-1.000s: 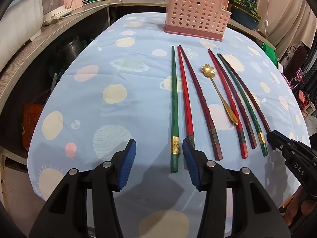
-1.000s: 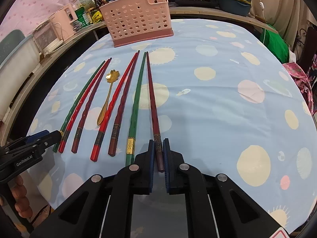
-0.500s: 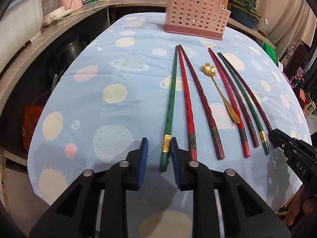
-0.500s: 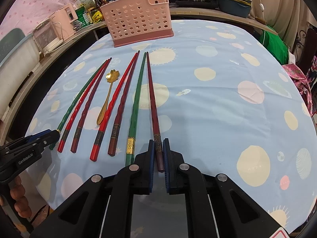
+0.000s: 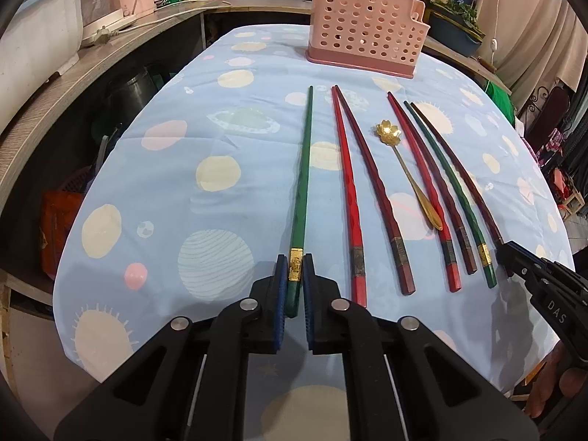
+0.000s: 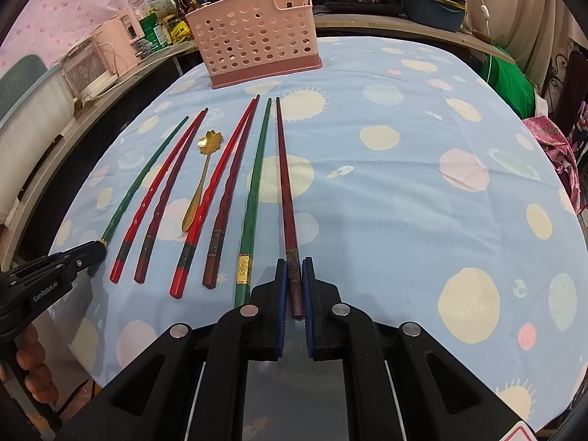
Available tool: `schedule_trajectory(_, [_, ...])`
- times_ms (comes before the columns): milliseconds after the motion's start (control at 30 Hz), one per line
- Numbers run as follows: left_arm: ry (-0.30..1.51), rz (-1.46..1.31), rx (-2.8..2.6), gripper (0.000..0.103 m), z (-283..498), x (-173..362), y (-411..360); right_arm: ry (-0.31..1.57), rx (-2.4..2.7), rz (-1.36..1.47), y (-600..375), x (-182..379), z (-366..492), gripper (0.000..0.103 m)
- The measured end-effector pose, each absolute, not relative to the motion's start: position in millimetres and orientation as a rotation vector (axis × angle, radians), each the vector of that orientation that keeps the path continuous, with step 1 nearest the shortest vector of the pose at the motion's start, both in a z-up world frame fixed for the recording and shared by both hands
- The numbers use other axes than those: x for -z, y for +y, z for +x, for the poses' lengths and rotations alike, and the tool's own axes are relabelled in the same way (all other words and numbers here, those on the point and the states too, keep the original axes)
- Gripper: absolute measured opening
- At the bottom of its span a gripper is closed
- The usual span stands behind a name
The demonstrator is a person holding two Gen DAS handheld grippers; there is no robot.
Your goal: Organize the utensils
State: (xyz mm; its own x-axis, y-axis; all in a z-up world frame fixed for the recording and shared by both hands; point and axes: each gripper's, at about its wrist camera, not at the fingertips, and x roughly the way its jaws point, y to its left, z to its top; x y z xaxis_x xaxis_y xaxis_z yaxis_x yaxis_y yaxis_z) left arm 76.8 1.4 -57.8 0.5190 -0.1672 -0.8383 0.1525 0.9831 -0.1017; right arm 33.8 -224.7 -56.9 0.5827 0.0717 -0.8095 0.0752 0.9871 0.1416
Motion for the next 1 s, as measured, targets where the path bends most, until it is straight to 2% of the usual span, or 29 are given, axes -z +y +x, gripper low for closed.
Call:
schedule_trajectory(633, [0.895,-0.081,0.184,0.007,91.4,-5.7,16.4,0.764,0.009,0.229,-249.9,-23.7,42.0,0.007])
schedule_trajectory(700, [0.877,-0.082,0.183,0.007,95.7,-15.1,16.2,0.738,0.016,0.221,-253.3,-34.7,45.7,0.001])
schedule_trajectory(933, [0.786,-0.103,0.181,0.007,113.6,-54.5,16.0,0.691,0.023,0.197,-262.0,-57.3,64.0,0.001])
schedule_trajectory(1000, [0.768,-0.105,0.18,0.007,115.2,-60.3,15.6,0.701,0.024,0.208,-263.1,-50.7,62.1,0.004])
